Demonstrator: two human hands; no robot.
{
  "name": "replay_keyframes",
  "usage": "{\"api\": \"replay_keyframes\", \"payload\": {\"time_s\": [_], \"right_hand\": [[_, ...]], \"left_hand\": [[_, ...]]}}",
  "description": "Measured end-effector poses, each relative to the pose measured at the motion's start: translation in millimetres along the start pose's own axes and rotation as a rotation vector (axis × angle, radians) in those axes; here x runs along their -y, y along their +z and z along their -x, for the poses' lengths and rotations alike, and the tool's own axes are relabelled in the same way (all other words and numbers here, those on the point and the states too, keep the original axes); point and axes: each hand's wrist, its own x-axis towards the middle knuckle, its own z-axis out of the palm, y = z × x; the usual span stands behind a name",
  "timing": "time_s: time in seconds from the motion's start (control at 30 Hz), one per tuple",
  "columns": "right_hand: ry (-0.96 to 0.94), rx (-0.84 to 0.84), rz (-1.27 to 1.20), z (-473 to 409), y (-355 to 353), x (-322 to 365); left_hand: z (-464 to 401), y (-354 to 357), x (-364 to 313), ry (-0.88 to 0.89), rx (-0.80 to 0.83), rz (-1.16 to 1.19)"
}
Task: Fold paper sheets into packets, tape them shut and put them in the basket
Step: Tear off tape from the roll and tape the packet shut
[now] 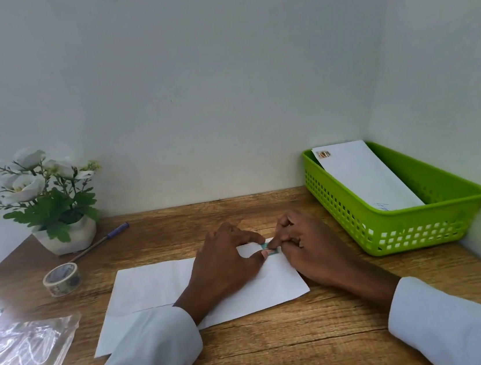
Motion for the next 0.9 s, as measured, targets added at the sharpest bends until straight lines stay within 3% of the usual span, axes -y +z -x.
{"api": "replay_keyframes", "payload": {"time_s": [0.5, 0.9], "right_hand": [[-0.031, 0.005, 0.001, 3.3, -5.7, -3.8], [-0.093, 0.133, 0.051, 2.0, -1.3, -2.2]], "left_hand": [[-3.6, 4.6, 6.4, 0.008, -0.029, 0.06], [-4.0, 3.7, 8.3, -0.019, -0.078, 0.126]]}}
